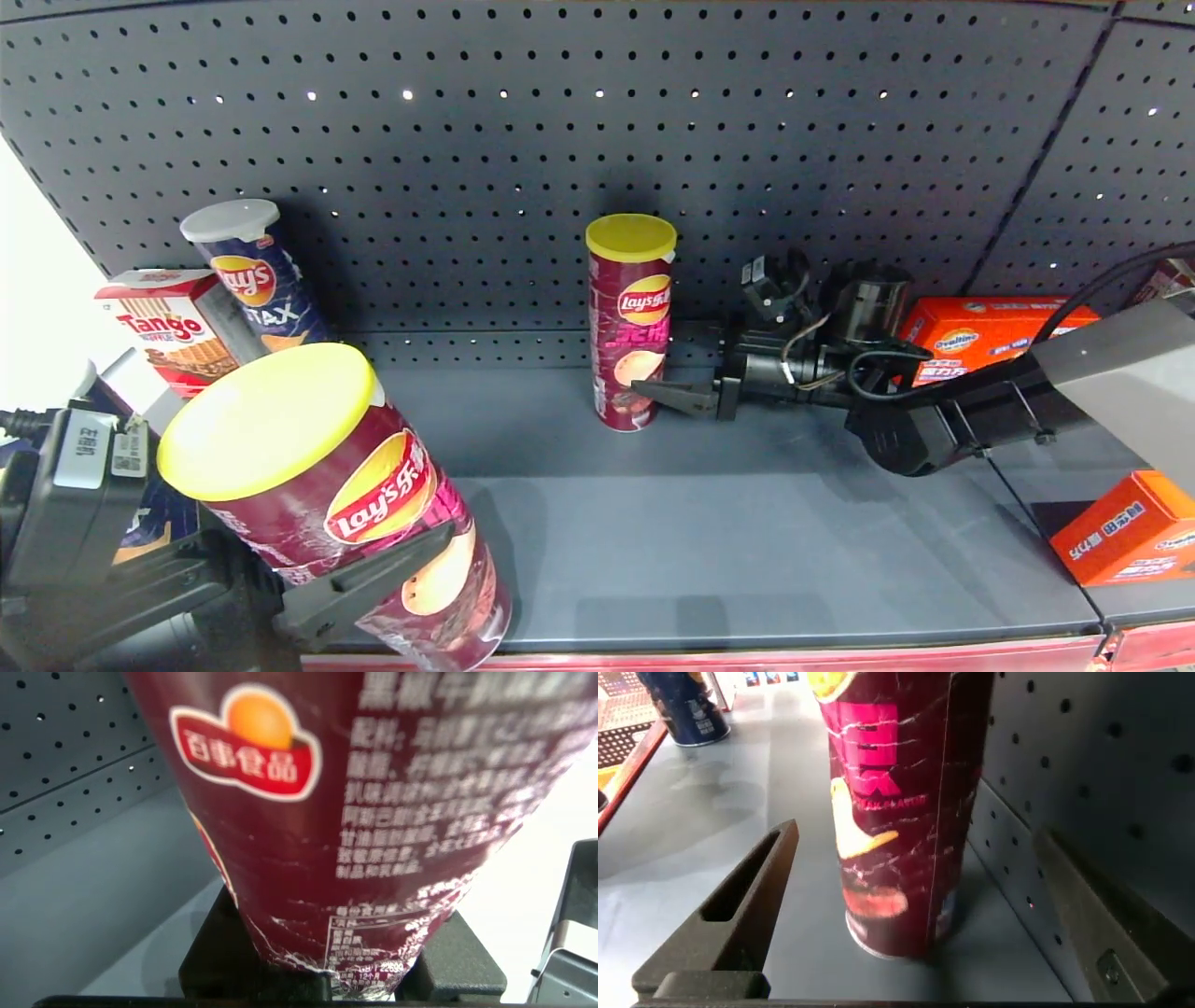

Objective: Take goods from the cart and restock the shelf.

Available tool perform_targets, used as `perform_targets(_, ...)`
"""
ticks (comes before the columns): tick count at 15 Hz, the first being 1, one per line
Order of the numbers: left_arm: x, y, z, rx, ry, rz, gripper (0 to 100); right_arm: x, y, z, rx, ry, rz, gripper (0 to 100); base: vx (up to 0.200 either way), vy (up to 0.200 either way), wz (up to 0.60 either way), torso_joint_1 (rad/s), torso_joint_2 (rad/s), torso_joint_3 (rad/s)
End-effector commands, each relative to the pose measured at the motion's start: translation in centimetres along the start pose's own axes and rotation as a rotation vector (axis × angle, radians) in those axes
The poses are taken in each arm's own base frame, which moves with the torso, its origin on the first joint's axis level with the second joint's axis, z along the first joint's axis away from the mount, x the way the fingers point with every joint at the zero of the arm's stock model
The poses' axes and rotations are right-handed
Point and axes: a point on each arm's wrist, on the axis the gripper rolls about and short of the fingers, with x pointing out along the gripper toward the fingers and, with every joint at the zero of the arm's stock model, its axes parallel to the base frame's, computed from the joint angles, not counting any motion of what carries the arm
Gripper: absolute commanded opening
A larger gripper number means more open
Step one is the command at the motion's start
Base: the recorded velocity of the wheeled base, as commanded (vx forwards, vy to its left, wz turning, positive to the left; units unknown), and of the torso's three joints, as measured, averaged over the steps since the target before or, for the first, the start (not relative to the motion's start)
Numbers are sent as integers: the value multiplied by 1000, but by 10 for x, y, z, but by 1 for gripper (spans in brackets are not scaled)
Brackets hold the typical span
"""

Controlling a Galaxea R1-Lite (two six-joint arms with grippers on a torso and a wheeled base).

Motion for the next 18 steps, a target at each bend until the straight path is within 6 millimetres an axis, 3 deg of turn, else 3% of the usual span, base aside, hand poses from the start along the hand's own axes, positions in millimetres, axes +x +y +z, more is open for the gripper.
perform_targets(1, 0, 0, -1, -1, 3, 0, 0, 10, -1, -10, 9, 4, 14, 100, 0, 0, 0, 0, 0, 0)
perform_targets(11, -2, 1, -3, -5, 12, 12, 0, 31, -9, -19, -12, -16, 14, 100, 0, 0, 0, 0, 0, 0)
perform_targets(12, -2, 0, -3, -4, 11, 11, 0, 34, -10, -19, -17, -21, 15, 0, 0, 0, 0, 0, 0, 0)
perform_targets(18, -7, -2, -11, -17, 39, 12, 0, 37, -3, -11, -21, -27, 20, 0, 0, 0, 0, 0, 0, 0)
